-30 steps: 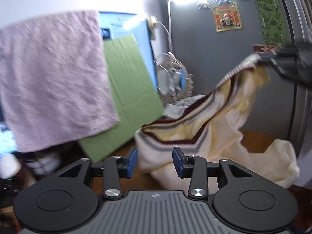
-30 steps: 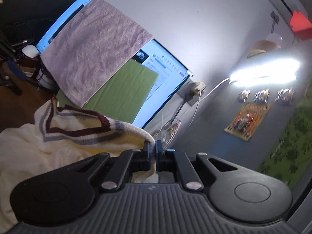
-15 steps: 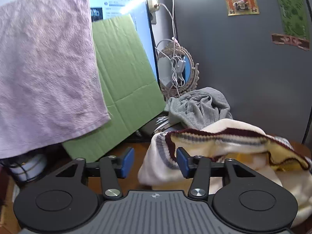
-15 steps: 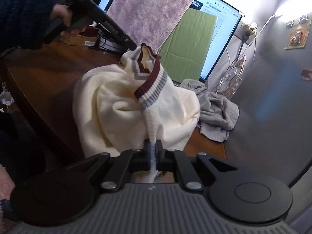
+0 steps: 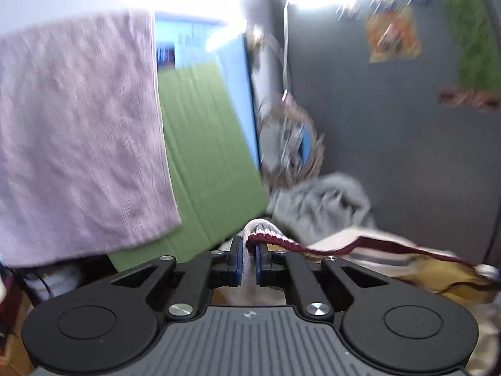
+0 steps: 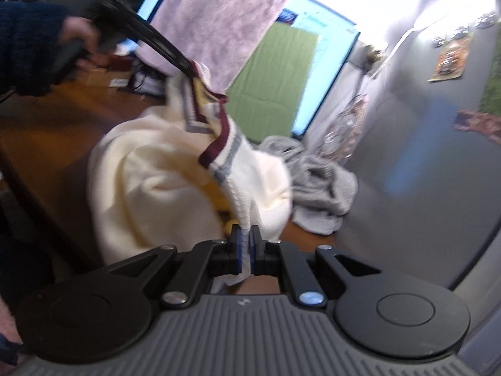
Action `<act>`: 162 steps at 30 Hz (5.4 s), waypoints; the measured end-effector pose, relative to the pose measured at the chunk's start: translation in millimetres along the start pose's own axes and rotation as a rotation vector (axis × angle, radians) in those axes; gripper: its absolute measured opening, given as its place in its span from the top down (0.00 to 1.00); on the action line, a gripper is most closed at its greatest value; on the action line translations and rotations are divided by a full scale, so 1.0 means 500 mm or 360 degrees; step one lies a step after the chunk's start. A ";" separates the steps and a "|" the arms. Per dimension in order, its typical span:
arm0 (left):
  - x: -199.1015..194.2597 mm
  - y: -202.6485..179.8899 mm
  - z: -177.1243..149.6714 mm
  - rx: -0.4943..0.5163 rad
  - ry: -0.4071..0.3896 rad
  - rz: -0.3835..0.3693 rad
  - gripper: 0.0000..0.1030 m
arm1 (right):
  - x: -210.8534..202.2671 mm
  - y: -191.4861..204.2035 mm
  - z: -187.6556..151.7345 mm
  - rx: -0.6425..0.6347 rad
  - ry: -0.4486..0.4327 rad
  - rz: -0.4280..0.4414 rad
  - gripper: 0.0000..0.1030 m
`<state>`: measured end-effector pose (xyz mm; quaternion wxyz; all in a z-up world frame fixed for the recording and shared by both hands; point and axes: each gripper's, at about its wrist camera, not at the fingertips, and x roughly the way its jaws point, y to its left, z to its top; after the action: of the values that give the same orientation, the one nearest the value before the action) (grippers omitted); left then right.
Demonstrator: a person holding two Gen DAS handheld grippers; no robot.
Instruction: Fold clothes
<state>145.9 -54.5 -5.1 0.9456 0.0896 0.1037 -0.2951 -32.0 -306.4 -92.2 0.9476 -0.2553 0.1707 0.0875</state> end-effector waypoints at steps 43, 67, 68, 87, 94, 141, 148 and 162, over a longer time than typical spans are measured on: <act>-0.062 -0.124 -0.153 0.0425 0.0571 -0.0358 0.89 | -0.096 -0.029 -0.021 0.0138 0.0000 -0.0064 0.95; -0.015 -0.262 -0.090 0.1942 0.0531 -0.0447 0.70 | -0.093 -0.036 -0.047 0.0140 -0.0146 0.0062 0.95; -0.015 -0.266 -0.089 0.2035 0.0525 -0.0468 0.67 | -0.093 -0.037 -0.048 0.0143 -0.0152 0.0068 0.95; 0.044 -0.305 -0.068 0.2540 0.0794 -0.0913 0.95 | -0.094 -0.036 -0.085 0.0230 -0.0268 0.0152 0.95; -0.018 -0.243 0.036 0.1813 0.0327 -0.0573 0.96 | -0.093 -0.049 -0.079 0.0296 -0.0261 0.0112 0.95; 0.005 -0.259 0.033 0.1535 -0.0124 0.0003 0.94 | -0.049 -0.075 0.037 0.0270 -0.0274 -0.0258 0.95; -0.055 -0.197 0.152 0.1206 -0.0433 0.0420 0.95 | -0.040 -0.115 0.215 0.0110 -0.0507 -0.0503 0.96; -0.294 -0.105 0.483 0.1218 -0.0637 0.1030 0.95 | -0.139 -0.207 0.618 -0.0123 -0.0892 -0.0962 0.96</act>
<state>32.2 -73.4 258.1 0.8893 0.3971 -0.2264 -0.0167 16.0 -241.6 231.3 0.9301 -0.2957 -0.1802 -0.1222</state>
